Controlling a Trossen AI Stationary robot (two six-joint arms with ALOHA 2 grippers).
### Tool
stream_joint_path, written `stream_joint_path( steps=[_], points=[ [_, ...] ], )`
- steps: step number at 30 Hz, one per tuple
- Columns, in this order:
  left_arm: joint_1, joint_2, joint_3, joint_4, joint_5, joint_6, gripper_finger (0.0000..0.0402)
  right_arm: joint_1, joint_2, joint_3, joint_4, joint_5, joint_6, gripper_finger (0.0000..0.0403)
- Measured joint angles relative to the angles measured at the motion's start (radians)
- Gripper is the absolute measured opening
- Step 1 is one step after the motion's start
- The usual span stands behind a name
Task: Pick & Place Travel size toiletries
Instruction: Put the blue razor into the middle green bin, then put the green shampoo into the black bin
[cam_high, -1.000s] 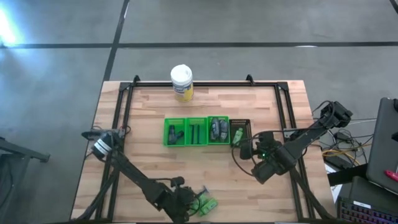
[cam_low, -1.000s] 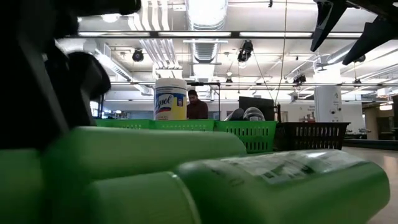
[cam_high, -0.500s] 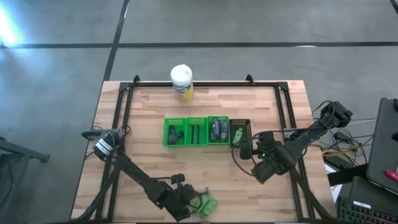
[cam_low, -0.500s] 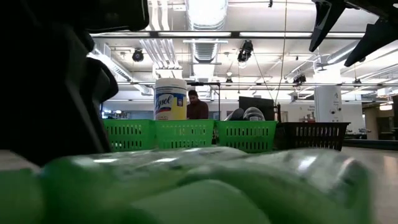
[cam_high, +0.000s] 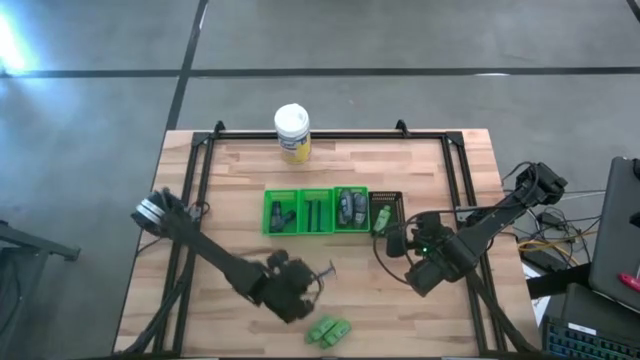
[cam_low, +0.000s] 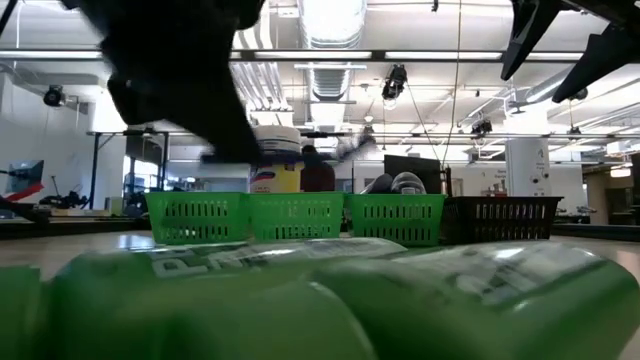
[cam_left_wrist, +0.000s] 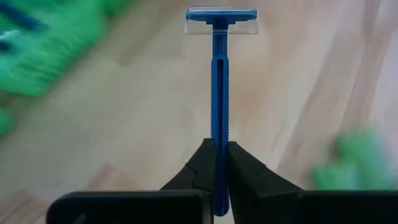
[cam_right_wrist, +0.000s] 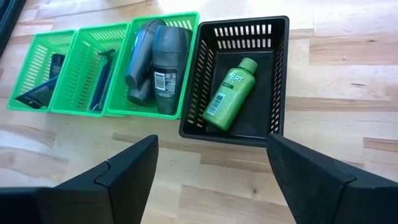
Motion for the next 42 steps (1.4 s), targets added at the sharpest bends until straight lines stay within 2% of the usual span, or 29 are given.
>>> stream_joint_path(
  steps=[4,9,14,18,23,28,36,42],
  points=[
    [0.081,-0.156,-0.124,0.084,-0.051,-0.197,0.0023,0.000,0.000,0.000,0.000,0.001,0.012,0.0285],
    [0.243,-0.297,-0.289,0.310,-0.040,-0.260,0.0020,0.000,-0.001,0.000,0.000,0.029,0.018,0.0277],
    [0.406,-0.299,-0.348,0.342,0.033,-0.313,0.0020,0.000,-0.002,0.000,-0.001,0.058,0.021,0.0270],
    [0.478,-0.259,-0.353,0.386,0.074,-0.349,0.0021,0.000,-0.002,0.000,-0.001,0.060,0.007,0.0265],
    [0.500,-0.208,-0.343,0.386,0.124,-0.349,0.0023,0.000,-0.002,0.000,-0.001,0.060,0.002,0.0258],
    [0.495,-0.185,-0.340,0.377,0.121,-0.354,0.0030,0.000,-0.002,0.000,-0.002,0.061,-0.002,0.0252],
    [0.493,-0.184,-0.340,0.379,0.104,-0.355,0.0116,0.000,-0.002,0.000,-0.003,0.063,-0.005,0.0264],
    [0.481,-0.195,-0.340,0.380,0.158,-0.346,0.0165,0.000,-0.002,0.000,-0.003,0.063,-0.005,0.0284]
  ],
)
